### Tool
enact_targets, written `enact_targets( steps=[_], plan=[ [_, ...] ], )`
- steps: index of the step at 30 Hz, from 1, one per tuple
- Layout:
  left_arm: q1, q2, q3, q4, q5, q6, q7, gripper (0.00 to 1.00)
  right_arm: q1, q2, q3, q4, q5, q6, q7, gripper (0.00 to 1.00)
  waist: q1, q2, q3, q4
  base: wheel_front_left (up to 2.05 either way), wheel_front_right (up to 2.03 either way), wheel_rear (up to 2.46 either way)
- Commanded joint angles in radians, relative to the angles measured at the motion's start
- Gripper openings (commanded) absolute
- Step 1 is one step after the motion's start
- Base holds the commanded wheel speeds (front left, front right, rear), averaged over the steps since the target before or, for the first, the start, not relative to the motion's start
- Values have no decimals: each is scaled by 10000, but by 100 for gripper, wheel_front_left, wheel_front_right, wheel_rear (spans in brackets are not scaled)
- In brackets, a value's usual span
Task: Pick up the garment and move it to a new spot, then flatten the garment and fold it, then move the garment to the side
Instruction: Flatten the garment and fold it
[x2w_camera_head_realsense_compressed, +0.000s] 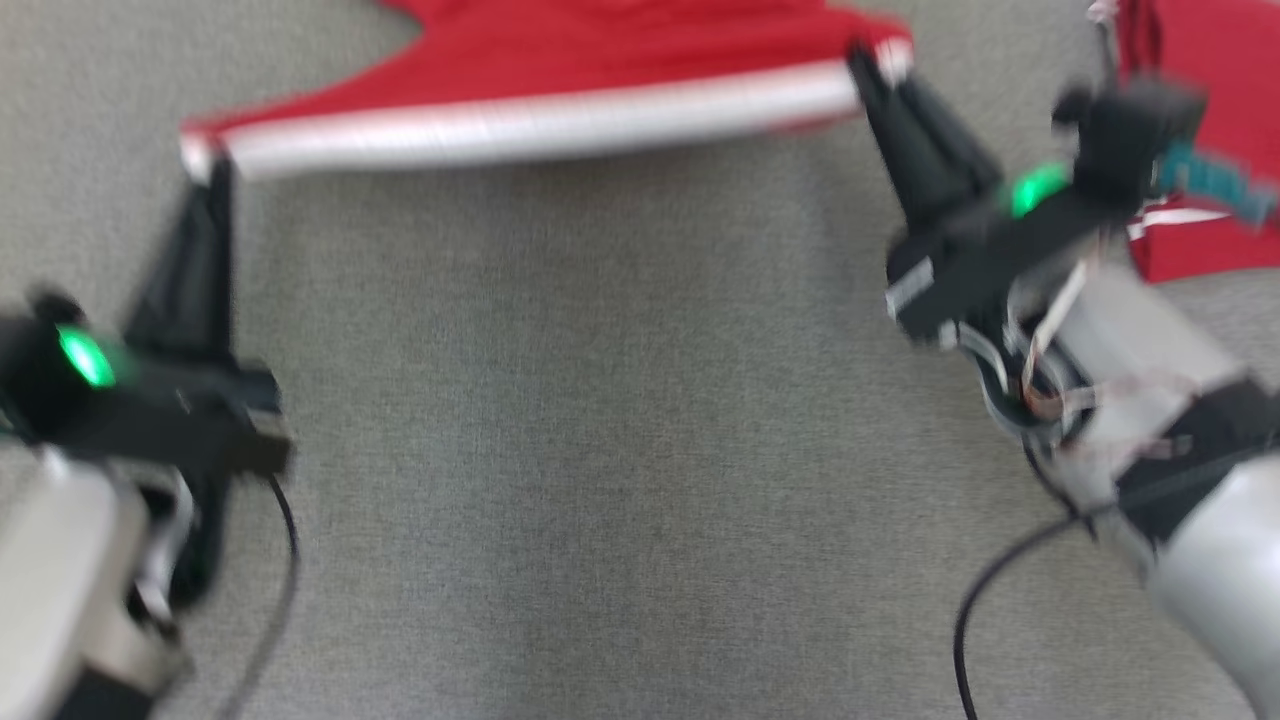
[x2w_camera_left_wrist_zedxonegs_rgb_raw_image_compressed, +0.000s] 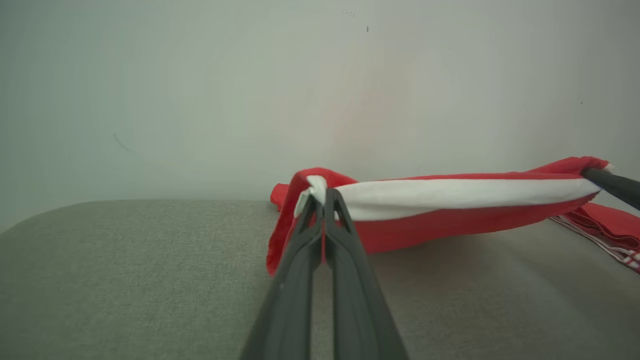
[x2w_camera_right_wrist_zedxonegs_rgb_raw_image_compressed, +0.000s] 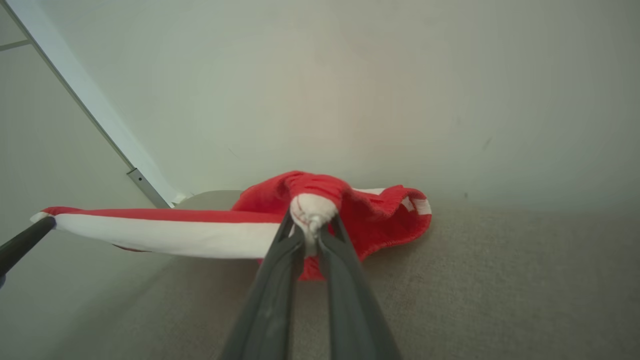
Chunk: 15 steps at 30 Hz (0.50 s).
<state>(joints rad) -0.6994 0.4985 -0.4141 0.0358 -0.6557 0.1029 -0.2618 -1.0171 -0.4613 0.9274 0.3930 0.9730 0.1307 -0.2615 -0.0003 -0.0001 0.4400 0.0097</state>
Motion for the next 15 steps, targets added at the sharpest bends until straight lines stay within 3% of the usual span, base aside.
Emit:
enact_targets(
  steps=[1,6,15],
  plan=[
    [675,-50,75,-262,-149,142,-34,0,613,-239,151,-248,95,1,-45,0,3,1,-523,-103,0,0,0],
    [2698,-668,555,-973,-365,390,-37,0,2269,-919,539,-1043,410,1,-43,0,3,1,-1160,-12,0,0,0],
    [5495,-1473,949,-958,14,88,-37,0,4903,-1487,663,-1617,1106,0,217,0,3,1,-2175,-46,0,0,0]
  ],
)
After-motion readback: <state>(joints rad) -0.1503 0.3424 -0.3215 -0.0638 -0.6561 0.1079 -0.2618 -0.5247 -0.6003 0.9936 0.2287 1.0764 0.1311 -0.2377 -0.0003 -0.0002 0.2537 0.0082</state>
